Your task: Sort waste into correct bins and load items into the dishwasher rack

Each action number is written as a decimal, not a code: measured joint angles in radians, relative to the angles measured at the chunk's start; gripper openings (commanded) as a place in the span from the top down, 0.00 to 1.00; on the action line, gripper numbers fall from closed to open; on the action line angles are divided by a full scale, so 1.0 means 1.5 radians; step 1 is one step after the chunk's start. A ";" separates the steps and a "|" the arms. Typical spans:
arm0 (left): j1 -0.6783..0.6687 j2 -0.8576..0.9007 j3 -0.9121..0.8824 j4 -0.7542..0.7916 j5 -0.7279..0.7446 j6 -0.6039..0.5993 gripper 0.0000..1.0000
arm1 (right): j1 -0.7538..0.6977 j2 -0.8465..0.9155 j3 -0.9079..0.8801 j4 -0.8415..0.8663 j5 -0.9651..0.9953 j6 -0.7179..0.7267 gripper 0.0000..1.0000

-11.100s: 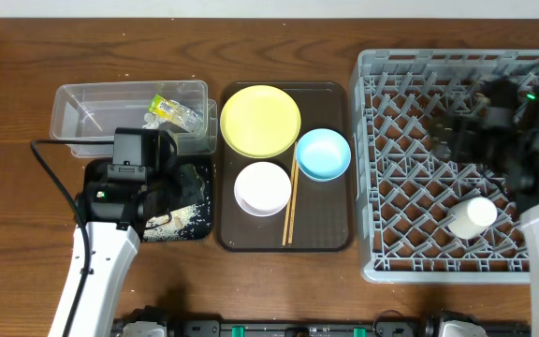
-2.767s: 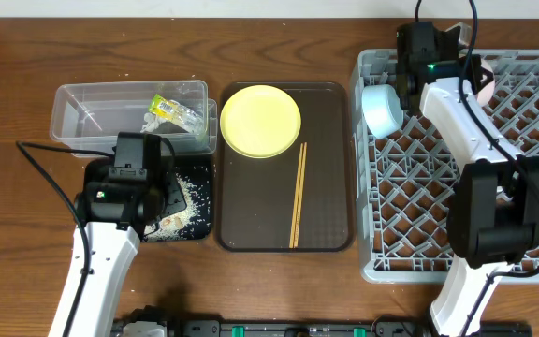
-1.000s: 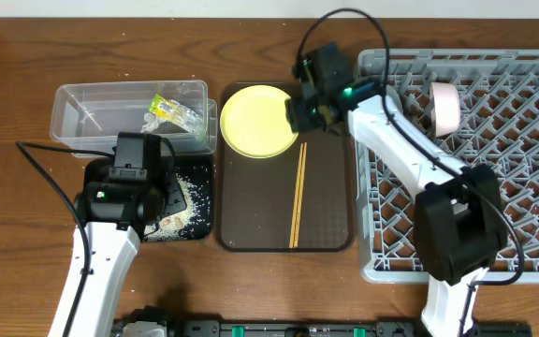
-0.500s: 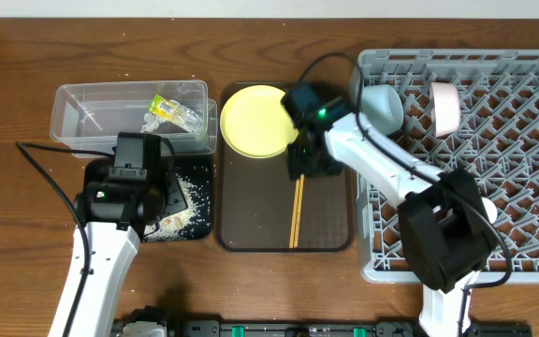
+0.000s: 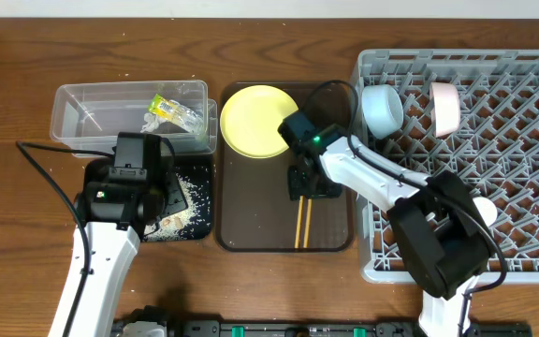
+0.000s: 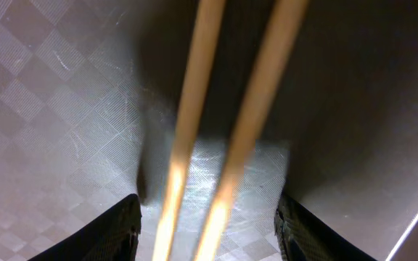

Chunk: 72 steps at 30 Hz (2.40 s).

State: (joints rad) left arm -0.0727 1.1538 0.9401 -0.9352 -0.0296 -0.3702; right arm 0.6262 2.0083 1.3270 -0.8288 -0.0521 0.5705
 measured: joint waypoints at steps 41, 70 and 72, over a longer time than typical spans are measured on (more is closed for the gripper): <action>0.000 0.000 0.000 0.000 0.000 0.000 0.44 | -0.021 -0.018 -0.026 -0.039 0.050 0.014 0.47; 0.000 0.000 0.000 0.000 0.000 0.000 0.44 | -0.032 -0.083 -0.034 -0.014 -0.020 -0.020 0.99; 0.000 0.000 0.000 0.000 0.000 0.000 0.43 | -0.046 -0.134 -0.027 -0.028 -0.021 -0.043 0.99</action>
State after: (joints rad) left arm -0.0727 1.1538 0.9401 -0.9356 -0.0296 -0.3702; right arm 0.5579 1.8076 1.2858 -0.8703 -0.0834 0.5060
